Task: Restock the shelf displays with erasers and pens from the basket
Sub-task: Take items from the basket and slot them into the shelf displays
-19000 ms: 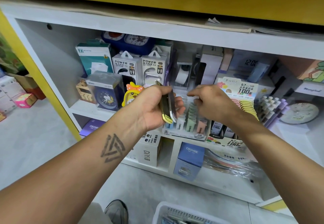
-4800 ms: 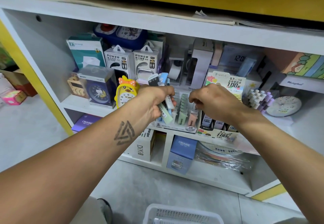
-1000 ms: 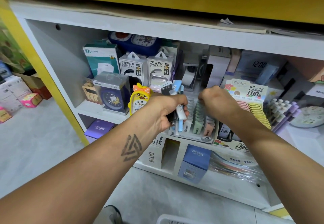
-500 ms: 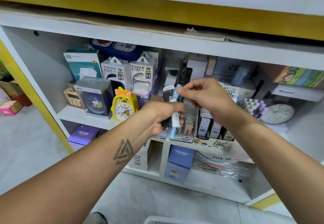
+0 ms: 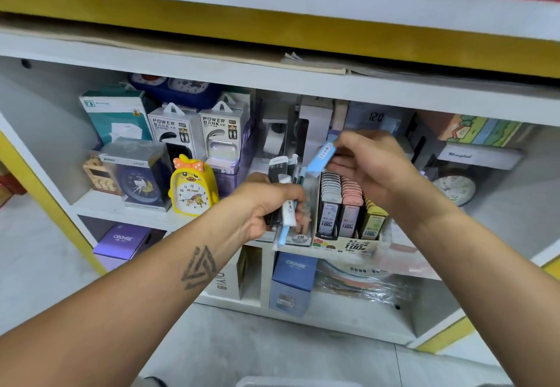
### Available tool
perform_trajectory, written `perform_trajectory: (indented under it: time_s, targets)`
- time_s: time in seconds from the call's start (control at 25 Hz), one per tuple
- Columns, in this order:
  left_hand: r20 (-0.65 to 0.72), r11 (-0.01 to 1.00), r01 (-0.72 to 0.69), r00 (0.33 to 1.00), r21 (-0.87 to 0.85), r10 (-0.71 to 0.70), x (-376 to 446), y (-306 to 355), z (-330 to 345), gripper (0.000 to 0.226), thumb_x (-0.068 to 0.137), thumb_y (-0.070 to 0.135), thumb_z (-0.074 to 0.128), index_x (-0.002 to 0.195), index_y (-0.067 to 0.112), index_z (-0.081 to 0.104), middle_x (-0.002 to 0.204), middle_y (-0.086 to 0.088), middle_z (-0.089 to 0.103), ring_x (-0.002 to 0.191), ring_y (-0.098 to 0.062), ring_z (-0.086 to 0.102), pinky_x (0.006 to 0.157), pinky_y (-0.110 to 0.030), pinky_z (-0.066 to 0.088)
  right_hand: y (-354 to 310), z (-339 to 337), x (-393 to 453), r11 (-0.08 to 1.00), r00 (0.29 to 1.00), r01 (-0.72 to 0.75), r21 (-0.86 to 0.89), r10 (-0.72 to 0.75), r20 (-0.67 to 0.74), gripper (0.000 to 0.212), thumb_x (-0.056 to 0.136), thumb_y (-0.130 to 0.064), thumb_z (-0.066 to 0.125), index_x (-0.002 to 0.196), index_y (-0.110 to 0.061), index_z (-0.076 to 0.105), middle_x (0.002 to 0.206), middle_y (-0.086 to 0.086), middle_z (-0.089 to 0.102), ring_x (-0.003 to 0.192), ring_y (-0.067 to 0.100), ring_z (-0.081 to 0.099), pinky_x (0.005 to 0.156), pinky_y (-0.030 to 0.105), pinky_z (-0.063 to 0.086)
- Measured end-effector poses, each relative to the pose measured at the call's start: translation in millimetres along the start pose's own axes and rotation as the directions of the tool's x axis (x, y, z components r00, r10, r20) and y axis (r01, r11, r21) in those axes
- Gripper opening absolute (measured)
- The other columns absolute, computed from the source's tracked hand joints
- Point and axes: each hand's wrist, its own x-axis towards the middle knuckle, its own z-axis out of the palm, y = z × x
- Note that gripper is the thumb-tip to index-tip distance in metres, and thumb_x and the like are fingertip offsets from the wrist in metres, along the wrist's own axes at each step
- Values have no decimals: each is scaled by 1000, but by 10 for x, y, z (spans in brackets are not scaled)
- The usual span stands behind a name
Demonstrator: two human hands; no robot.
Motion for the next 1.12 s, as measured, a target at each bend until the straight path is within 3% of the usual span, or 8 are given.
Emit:
perform_trajectory:
  time_s: [0.24,0.32,0.44,0.56,0.68,0.8,0.92,1.12]
  targets:
    - [-25,999,36,999,9,-36,38,117,-244,5,85,0,65,83,4,62,57,-8,60,41,-16,57,42,-23,49,96,32,21,974,989,35,-222,-2,148,13,100,-15,51,99,-3,57,64,7,61,46,18,53,43,26,42]
    - [-30,999,44,999,20,-44,45,157,-337,12,87,3,63,76,7,61,55,-5,60,40,-14,57,41,-21,49,145,67,5,958,978,54,-281,6,209,15,100,-19,60,102,-5,58,65,10,65,42,15,47,38,21,34]
    - [-59,999,43,997,28,-42,32,195,-455,18,87,4,62,71,9,59,50,-3,59,40,-13,56,43,-21,50,170,111,8,945,970,82,-316,-2,245,11,88,-15,75,94,-5,73,75,15,70,50,10,49,45,19,40]
    - [-67,998,60,996,20,-59,27,204,-561,16,87,4,61,72,9,59,51,-3,59,40,-13,57,42,-21,49,174,135,33,928,960,78,-364,29,278,11,90,-3,70,96,-7,77,84,10,73,65,10,63,60,18,51]
    - [-93,997,75,993,20,-73,31,204,-693,13,86,4,63,74,9,60,54,-4,61,42,-14,58,44,-23,51,208,211,48,763,938,290,-577,-109,328,21,89,1,69,104,-14,69,71,-12,71,77,13,75,71,27,58]
    - [-120,997,70,991,21,-67,24,206,-816,15,83,2,63,70,9,61,53,-5,61,41,-14,58,44,-22,50,317,372,50,731,925,356,-582,-186,332,17,90,-4,71,102,-15,73,83,-3,74,77,14,76,80,32,61]
    - [-119,996,83,990,26,-79,2,197,-918,12,82,1,64,72,8,62,54,-5,62,42,-15,58,44,-22,49,459,530,67,595,890,456,-662,-288,354,23,97,-10,63,118,-15,71,96,4,74,76,4,72,77,19,59]
    - [-131,997,78,988,-7,-78,-17,151,-1054,9,81,-2,67,79,5,61,56,-9,63,45,-18,60,46,-25,51,630,670,130,271,804,575,-772,-364,471,9,96,-21,62,103,-20,56,90,3,70,82,24,66,77,43,57]
